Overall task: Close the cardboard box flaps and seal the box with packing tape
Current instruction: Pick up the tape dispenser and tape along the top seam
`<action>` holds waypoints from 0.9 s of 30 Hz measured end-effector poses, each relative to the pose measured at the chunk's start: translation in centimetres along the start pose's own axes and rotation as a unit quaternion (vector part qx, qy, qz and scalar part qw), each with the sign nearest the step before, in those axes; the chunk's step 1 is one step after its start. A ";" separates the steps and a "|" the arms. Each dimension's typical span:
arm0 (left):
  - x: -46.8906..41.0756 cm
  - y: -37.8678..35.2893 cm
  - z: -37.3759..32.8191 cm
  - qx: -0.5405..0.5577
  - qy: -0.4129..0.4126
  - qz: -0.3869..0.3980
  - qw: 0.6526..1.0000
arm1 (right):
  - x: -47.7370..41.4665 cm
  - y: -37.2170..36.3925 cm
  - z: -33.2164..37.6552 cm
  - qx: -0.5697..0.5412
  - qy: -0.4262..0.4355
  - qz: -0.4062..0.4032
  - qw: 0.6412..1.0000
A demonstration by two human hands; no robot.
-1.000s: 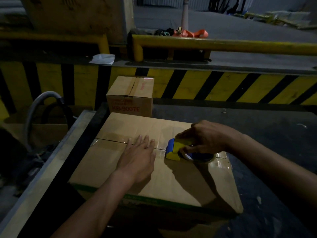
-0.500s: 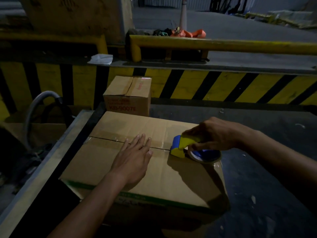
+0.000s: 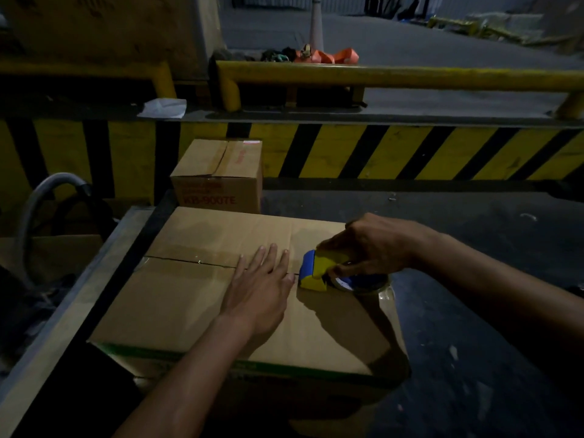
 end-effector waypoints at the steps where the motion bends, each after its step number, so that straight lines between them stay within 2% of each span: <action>1: 0.1 0.0 0.1 0.001 0.000 0.000 1.000 | 0.1 0.1 -0.1 0.003 -0.002 0.003 1.000; 7: -0.1 -0.2 0.1 0.007 0.006 -0.011 1.000 | 1.7 0.6 -1.9 0.035 -0.034 0.024 0.999; 15: 0.1 -0.1 0.1 0.012 -0.004 -0.015 1.000 | 3.9 -0.3 -4.0 0.014 -0.062 0.023 0.998; 27: 0.1 -0.4 0.3 0.016 0.002 -0.015 1.000 | 4.0 -0.5 -4.8 0.006 -0.054 0.017 0.998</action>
Point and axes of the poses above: each hand's wrist, its own x-axis away from the middle knuckle, its own y-axis out of the back of the hand, z = x × y, the point moved 7 cm from there along -x, towards the middle knuckle, and after that the axes turned 4 degrees about y, right-handed, at the moved point
